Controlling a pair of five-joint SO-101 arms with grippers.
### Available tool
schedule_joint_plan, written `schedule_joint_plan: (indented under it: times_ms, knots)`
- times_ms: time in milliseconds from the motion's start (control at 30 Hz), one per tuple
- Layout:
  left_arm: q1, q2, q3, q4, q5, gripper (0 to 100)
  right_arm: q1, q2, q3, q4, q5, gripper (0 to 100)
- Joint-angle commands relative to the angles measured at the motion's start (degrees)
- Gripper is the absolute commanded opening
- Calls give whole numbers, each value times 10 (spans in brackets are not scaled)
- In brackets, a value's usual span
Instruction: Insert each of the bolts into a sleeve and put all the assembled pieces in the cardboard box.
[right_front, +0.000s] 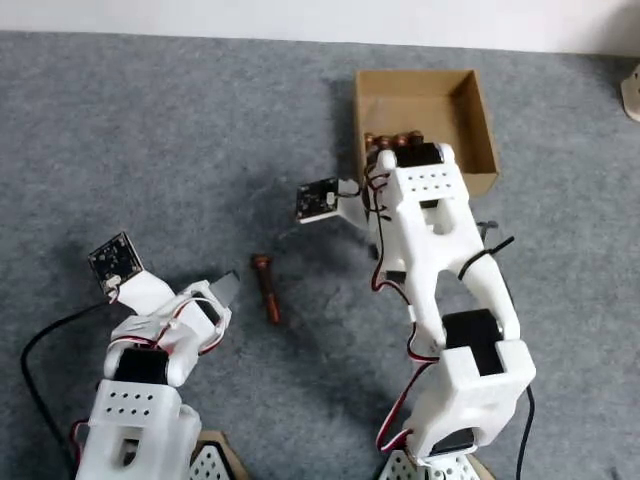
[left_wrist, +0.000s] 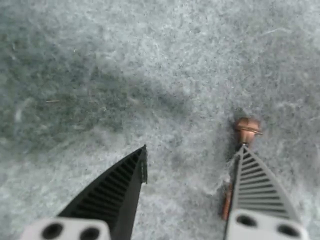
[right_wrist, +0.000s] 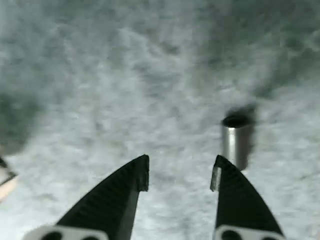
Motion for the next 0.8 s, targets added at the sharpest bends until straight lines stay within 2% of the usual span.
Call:
schedule_joint_plan:
  times_ms: [0,400,767]
  knots:
    - [-10,-6,-30,-11,4,274,-1,15,-19,-42,9,194]
    - [-10,-6,-30,-11,4,274,26,124,-22,-116,8,241]
    - [-10,-6,-30,-11,4,274,33,101,-22,-117,9,245]
